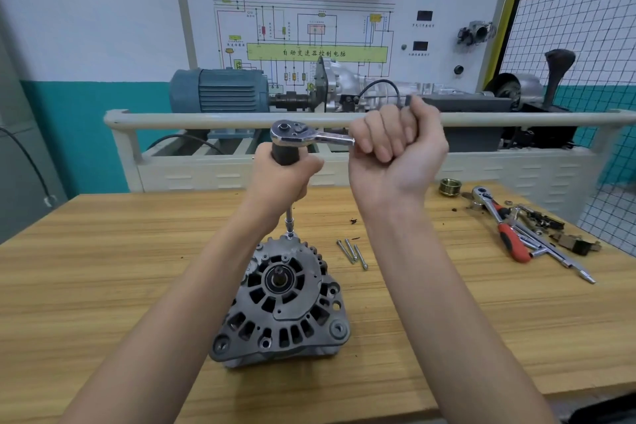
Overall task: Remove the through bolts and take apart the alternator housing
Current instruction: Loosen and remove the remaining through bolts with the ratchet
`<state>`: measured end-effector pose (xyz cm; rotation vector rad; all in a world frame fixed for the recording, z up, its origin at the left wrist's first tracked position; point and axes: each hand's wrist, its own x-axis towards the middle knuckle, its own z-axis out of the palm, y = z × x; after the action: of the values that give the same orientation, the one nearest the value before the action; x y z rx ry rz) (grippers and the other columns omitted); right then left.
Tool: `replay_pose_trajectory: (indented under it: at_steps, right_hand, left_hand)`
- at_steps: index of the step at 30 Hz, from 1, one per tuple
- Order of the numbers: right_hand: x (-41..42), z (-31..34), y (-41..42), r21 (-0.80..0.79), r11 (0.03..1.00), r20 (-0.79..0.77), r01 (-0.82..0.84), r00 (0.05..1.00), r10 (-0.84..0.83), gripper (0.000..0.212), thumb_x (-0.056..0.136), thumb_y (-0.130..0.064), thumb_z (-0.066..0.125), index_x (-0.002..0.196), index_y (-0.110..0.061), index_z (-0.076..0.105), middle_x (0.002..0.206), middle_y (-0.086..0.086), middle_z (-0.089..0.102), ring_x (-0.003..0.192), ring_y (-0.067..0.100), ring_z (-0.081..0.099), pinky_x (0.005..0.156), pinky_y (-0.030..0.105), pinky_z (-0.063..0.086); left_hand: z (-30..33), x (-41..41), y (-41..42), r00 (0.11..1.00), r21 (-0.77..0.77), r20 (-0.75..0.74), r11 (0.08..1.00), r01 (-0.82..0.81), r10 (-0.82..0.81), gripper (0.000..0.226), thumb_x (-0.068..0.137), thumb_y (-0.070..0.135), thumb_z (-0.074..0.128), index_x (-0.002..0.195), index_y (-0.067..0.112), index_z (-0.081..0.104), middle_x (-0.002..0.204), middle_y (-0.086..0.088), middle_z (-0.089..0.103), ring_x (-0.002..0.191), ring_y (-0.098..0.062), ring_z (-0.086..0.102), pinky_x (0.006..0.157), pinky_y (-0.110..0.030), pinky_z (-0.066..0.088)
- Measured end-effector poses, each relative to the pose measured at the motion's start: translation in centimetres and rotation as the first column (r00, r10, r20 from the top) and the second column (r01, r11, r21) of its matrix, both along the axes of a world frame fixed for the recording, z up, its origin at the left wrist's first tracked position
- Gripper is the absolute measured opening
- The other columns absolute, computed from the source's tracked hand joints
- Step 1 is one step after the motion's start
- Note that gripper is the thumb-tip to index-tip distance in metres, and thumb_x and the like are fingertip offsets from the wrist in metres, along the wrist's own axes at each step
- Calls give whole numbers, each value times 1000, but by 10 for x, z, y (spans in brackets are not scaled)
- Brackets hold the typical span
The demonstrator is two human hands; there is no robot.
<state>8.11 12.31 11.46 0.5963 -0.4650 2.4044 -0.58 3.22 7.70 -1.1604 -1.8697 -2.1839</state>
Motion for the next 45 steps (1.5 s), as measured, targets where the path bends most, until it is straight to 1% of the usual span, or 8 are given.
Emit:
replay_pose_trajectory:
  at_steps: [4, 10, 13, 22, 32, 35, 41, 45]
  right_hand:
    - [12, -4, -7, 30, 995, -41, 100, 994, -99, 56, 98, -13, 33, 42, -19, 32, 37, -6, 24, 33, 9, 21, 37, 23, 27]
    - [-14, 26, 24, 26, 951, 159, -307, 941, 299, 51, 89, -10, 38, 39, -16, 30, 32, -6, 23, 25, 8, 22, 32, 18, 19]
    - [-24, 35, 27, 27, 923, 219, -385, 903, 370, 48, 86, -9, 40, 40, -15, 29, 31, -5, 24, 23, 9, 23, 32, 17, 17]
    - [7, -3, -5, 0, 997, -25, 74, 997, -74, 56, 97, -12, 34, 42, -19, 31, 37, -6, 23, 33, 9, 19, 36, 23, 25]
    - [-25, 35, 28, -60, 921, 211, -385, 897, 388, 54, 96, -13, 36, 42, -16, 29, 32, -6, 24, 23, 8, 21, 30, 16, 16]
    - [-21, 29, 23, -53, 943, 162, -328, 929, 332, 55, 95, -13, 37, 41, -17, 29, 33, -6, 23, 24, 7, 20, 30, 17, 17]
    - [5, -1, -9, 17, 996, -42, 86, 995, -86, 58, 98, -12, 34, 40, -20, 32, 36, -6, 24, 32, 8, 20, 36, 22, 26]
    - [2, 8, 3, 15, 1000, 3, -26, 1000, 26, 58, 97, -12, 35, 40, -19, 31, 35, -7, 23, 30, 7, 19, 33, 20, 22]
  left_hand:
    - [-2, 4, 3, 997, -24, -8, 997, -76, 76, 34, 65, 13, 60, 40, 22, 39, 42, 2, 33, 44, -18, 27, 48, -26, 24]
    - [2, 2, -10, 974, -195, -116, 966, 168, -193, 35, 65, 18, 72, 41, 23, 47, 41, 4, 37, 39, -13, 32, 45, -18, 30]
    - [4, 3, -10, 968, -237, -137, 956, 174, -210, 35, 65, 24, 74, 43, 21, 46, 42, -1, 35, 39, -14, 31, 43, -18, 29]
    - [-2, 3, 2, 996, -14, 15, 996, -89, 89, 34, 70, 9, 61, 48, 17, 37, 44, 1, 29, 43, -16, 25, 46, -23, 23]
    - [7, 6, -10, 958, -224, -244, 970, 93, -148, 31, 71, 21, 71, 47, 21, 51, 42, 2, 44, 41, -16, 39, 46, -21, 36]
    - [2, 6, -4, 981, -104, -143, 988, 117, -131, 38, 73, 17, 67, 42, 22, 45, 38, 7, 35, 37, -15, 30, 44, -19, 29]
    - [0, 2, 2, 995, 23, -22, 995, -96, 96, 36, 73, 12, 63, 46, 18, 39, 39, 4, 35, 38, -14, 29, 42, -19, 27]
    - [0, 3, -4, 996, -99, -94, 995, -6, -3, 37, 69, 17, 65, 40, 22, 43, 40, 7, 35, 40, -15, 30, 47, -22, 28]
